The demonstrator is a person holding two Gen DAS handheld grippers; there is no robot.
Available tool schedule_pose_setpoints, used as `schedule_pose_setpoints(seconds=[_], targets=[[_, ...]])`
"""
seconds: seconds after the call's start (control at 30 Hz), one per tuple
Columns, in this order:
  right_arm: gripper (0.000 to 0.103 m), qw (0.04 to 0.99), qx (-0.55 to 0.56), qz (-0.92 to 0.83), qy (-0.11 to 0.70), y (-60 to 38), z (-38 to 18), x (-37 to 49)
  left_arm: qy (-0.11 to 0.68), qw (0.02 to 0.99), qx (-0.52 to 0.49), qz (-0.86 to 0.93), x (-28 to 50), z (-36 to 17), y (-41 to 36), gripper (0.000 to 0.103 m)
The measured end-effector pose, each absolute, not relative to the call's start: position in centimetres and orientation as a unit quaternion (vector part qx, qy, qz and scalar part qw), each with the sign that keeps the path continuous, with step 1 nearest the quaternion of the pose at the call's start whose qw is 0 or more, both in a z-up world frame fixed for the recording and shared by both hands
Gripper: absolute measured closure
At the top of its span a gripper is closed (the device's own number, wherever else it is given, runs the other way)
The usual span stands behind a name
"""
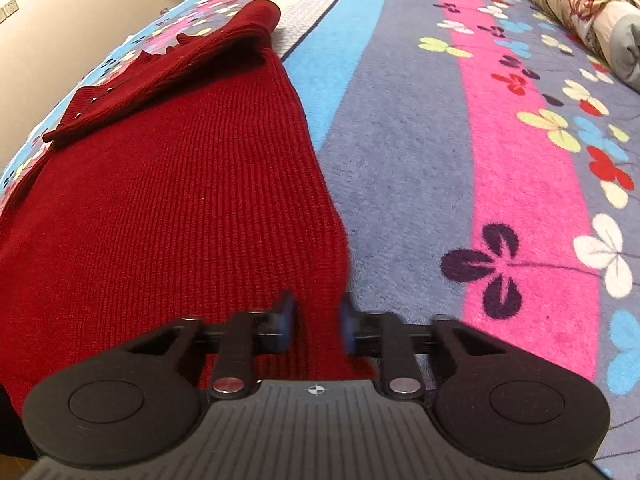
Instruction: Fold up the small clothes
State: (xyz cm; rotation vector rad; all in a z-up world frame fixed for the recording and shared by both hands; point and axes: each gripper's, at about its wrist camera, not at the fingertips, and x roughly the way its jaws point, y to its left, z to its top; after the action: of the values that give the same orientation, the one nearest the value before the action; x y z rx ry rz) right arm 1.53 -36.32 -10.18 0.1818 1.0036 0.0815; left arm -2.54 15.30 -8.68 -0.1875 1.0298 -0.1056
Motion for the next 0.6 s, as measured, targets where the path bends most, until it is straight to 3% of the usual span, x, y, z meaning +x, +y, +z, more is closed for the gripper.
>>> schedule_pose_setpoints(seconds=[0.13,0.23,0.4,0.47,0.6], targets=[[0.092,0.888,0.119,0.054,0.442,-36.9,-8.2,0.9,0.443,0.886,-0.117,-0.069,-3.6,-6.9,15.8,0.090],[0.092,0.897,0.130,0.053,0.419,-37.6,-7.2,0.7,0.456,0.879,-0.121,-0.068,-3.3,-7.3,15.7,0.088],[0.083,0.870,0.104,0.030,0.481,-37.0,-9.7,1.6,0.498,0.861,-0.080,-0.068,-2.8,-8.9,14.5,0.082],[0.069,0.871,0.084,0.044,0.482,-36.1,-9.7,1.6,0.497,0.861,-0.088,-0.070,-2.8,-8.8,14.6,0.081],[0.065,0.870,0.067,0.058,0.485,-35.1,-9.7,1.5,0.496,0.861,-0.092,-0.067,-2.8,-9.0,15.0,0.082]])
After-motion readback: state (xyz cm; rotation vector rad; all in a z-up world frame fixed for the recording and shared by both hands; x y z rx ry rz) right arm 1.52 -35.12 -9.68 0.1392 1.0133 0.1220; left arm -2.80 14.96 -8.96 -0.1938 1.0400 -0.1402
